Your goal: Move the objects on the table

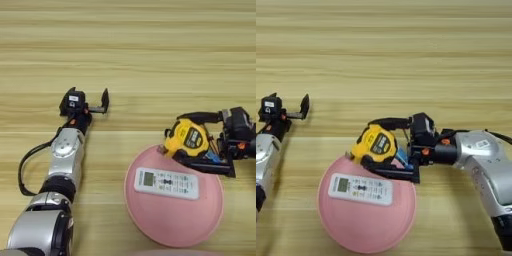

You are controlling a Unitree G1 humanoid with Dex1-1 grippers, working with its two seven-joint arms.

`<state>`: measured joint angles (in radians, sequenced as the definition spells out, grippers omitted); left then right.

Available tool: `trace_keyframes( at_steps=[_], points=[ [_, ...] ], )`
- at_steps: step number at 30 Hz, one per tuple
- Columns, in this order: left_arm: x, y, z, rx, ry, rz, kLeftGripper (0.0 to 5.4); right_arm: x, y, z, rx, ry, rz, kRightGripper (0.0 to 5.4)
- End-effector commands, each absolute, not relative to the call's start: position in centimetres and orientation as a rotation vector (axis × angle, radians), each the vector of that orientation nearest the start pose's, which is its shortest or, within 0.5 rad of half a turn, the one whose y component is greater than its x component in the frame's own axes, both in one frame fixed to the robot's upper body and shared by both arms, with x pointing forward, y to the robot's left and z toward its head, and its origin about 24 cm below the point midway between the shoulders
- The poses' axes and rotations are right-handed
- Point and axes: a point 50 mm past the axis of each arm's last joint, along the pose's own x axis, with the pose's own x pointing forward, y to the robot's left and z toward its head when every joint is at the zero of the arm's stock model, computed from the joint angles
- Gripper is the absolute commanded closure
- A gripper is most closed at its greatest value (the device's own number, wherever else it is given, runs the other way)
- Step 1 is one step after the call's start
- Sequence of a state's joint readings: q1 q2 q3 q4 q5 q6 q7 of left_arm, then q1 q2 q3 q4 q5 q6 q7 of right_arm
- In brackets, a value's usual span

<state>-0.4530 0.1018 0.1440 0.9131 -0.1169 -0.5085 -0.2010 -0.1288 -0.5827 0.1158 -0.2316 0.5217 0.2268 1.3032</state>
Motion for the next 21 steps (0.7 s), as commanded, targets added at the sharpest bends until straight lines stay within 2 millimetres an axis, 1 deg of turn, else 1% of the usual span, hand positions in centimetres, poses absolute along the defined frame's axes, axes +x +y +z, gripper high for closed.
trace_keyframes(
  at_steps=[1, 7, 10, 15, 21],
  points=[
    [32.0, 17.5, 1.4, -0.03, -0.044, -0.102, 0.0, 22.2, -15.3, 10.2, -0.189, 0.13, 1.618, 0.7],
    [31.9, 17.4, 1.3, -0.036, -0.04, -0.106, 0.0, 21.9, -15.1, 7.8, -0.259, 0.291, 1.697, 0.7],
    [31.8, 17.4, 1.1, -0.043, -0.033, -0.11, 0.0, 21.9, -14.7, 6.6, -0.318, 0.358, 1.738, 0.7],
    [31.7, 17.4, 1.1, -0.051, -0.034, -0.114, 0.0, 22.0, -14.1, 5.6, -0.388, 0.414, 1.783, 0.7],
    [31.5, 17.5, 0.9, -0.058, -0.032, -0.113, 0.0, 21.4, -13.8, 4.7, -0.448, 0.459, 1.841, 0.7]
  ],
)
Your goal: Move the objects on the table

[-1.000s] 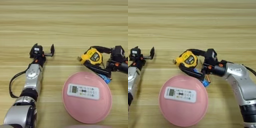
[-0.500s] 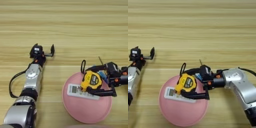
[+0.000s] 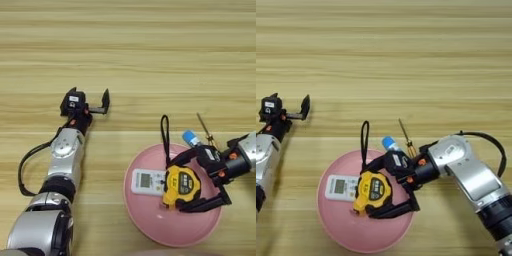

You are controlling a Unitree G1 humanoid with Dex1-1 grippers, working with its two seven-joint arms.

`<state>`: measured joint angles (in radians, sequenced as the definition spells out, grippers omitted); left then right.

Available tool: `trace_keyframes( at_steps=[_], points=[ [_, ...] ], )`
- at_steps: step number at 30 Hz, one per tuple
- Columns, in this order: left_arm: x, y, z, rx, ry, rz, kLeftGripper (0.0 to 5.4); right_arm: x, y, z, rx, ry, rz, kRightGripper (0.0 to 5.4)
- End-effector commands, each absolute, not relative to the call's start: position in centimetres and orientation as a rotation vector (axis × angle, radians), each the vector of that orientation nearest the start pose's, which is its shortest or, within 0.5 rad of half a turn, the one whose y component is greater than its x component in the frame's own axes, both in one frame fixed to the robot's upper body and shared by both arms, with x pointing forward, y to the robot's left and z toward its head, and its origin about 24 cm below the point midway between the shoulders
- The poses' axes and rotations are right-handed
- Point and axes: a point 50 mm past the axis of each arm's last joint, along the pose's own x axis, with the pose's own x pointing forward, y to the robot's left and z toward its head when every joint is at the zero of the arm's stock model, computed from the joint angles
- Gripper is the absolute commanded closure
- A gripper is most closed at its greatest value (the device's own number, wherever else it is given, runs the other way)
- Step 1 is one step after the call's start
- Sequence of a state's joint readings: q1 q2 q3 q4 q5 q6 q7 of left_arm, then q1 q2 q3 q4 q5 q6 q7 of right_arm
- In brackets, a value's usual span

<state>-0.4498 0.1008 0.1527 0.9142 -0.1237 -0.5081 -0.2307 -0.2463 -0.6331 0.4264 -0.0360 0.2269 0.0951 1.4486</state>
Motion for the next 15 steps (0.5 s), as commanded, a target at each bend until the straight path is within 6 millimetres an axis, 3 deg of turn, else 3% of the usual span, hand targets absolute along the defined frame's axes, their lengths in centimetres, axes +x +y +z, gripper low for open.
trace_keyframes(
  at_steps=[1, 7, 8, 11, 15],
  points=[
    [31.5, 17.4, 0.9, -0.059, -0.031, -0.114, 0.0, 21.3, -13.8, 4.7, -0.458, 0.461, 1.846, 0.7],
    [31.5, 17.3, 0.8, -0.062, -0.028, -0.116, 0.0, 21.1, -13.7, 4.8, -0.484, 0.437, 1.845, 0.7],
    [31.5, 17.3, 0.8, -0.062, -0.027, -0.117, 0.0, 21.1, -13.7, 4.9, -0.482, 0.427, 1.842, 0.34],
    [31.4, 17.3, 0.7, -0.062, -0.025, -0.117, 0.0, 21.2, -13.7, 5.2, -0.474, 0.408, 1.833, 0.06],
    [31.4, 17.3, 0.7, -0.062, -0.023, -0.117, 0.0, 21.2, -13.7, 5.7, -0.454, 0.377, 1.824, 0.02]
  ],
)
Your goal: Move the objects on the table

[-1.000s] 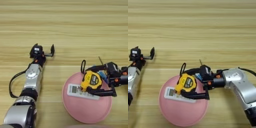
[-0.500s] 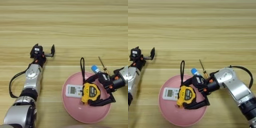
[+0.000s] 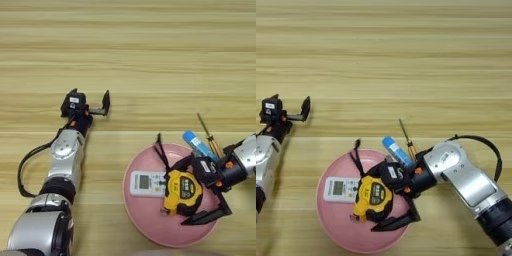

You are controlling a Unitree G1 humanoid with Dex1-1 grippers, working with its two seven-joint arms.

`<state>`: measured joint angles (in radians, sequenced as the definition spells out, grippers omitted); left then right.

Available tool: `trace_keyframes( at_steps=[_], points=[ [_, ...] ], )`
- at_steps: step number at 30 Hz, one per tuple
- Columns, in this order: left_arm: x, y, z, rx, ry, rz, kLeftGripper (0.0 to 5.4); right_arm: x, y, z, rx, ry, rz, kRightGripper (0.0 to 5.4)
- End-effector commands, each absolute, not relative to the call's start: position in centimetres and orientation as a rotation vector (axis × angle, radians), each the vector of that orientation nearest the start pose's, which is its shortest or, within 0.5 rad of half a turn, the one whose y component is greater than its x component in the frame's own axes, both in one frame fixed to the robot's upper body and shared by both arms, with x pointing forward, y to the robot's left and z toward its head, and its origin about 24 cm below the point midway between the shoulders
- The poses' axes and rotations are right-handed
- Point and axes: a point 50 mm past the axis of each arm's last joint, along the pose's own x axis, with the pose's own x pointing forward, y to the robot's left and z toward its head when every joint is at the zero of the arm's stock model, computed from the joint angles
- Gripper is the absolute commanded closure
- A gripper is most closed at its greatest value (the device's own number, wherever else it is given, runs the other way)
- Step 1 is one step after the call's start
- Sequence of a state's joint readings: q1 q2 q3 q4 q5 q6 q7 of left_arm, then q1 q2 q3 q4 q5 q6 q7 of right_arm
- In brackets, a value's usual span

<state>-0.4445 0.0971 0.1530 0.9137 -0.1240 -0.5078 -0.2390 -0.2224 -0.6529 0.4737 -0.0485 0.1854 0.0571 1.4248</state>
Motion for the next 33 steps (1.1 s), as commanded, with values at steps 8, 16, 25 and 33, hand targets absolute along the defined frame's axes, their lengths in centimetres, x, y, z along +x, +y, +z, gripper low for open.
trace_keyframes(
  at_steps=[8, 16, 25, 33],
  points=[
    [31.4, 17.2, 0.6, -0.061, -0.02, -0.116, 0.0, 21.6, -13.9, 7.5, -0.378, 0.287, 1.787, 0.02],
    [31.4, 17.1, 0.5, -0.061, -0.017, -0.117, 0.0, 22.3, -15.2, 10.6, -0.256, 0.121, 1.689, 0.02],
    [31.4, 17.2, 0.5, -0.059, -0.015, -0.116, 0.0, 22.2, -16.4, 12.5, -0.18, 0.022, 1.621, 0.02],
    [31.5, 17.3, 0.5, -0.056, -0.013, -0.117, 0.0, 23.6, -17.7, 12.6, -0.134, -0.009, 1.413, 0.02]
  ],
)
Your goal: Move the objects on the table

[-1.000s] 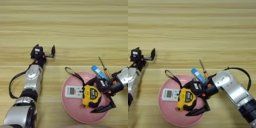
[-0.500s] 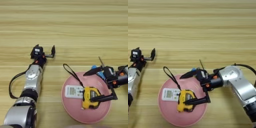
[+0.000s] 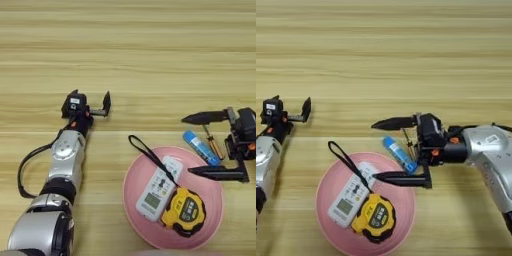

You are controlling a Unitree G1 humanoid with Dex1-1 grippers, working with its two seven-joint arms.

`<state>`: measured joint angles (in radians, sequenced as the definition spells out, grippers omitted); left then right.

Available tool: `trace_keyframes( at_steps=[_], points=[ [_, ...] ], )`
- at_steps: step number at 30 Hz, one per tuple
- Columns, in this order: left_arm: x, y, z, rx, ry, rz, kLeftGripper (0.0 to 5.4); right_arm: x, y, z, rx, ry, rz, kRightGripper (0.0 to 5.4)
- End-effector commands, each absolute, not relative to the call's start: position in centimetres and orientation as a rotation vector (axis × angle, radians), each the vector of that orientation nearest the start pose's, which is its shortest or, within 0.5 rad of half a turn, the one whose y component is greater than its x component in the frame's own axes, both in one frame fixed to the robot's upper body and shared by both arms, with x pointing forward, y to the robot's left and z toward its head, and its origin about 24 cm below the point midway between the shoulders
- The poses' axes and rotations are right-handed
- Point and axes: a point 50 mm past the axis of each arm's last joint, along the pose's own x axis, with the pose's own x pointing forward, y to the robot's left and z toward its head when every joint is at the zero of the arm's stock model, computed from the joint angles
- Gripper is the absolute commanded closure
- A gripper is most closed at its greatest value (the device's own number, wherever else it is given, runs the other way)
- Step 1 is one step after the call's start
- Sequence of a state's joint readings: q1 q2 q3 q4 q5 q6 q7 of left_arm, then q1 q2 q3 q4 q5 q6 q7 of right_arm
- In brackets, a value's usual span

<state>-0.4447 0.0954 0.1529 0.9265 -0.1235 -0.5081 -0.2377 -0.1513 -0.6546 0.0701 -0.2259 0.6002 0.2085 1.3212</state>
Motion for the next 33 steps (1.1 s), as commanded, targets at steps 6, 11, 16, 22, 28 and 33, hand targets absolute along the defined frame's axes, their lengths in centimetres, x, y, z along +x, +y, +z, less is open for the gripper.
trace_keyframes(
  at_steps=[6, 11, 16, 22, 28, 33],
  points=[
    [31.5, 17.4, 0.5, -0.056, -0.011, -0.113, 0.0, 26.0, -19.3, 11.3, -0.121, 0.057, 1.116, 0.02],
    [31.5, 17.3, 0.4, -0.055, -0.008, -0.114, 0.0, 26.1, -20.4, 10.5, -0.137, 0.094, 0.992, 0.02],
    [31.4, 17.2, 0.3, -0.059, -0.005, -0.114, 0.0, 26.9, -21.5, 9.6, -0.155, 0.162, 0.842, 0.02],
    [31.3, 17.1, 0.2, -0.062, -0.004, -0.112, 0.0, 27.0, -22.0, 7.9, -0.22, 0.258, 0.739, 0.02],
    [31.3, 17.0, 0.0, -0.064, 0.003, -0.113, 0.0, 26.4, -22.2, 6.7, -0.243, 0.311, 0.711, 0.02],
    [31.3, 17.0, 0.0, -0.064, 0.004, -0.113, 0.0, 25.0, -21.1, 5.5, -0.247, 0.359, 0.785, 0.02]
  ],
)
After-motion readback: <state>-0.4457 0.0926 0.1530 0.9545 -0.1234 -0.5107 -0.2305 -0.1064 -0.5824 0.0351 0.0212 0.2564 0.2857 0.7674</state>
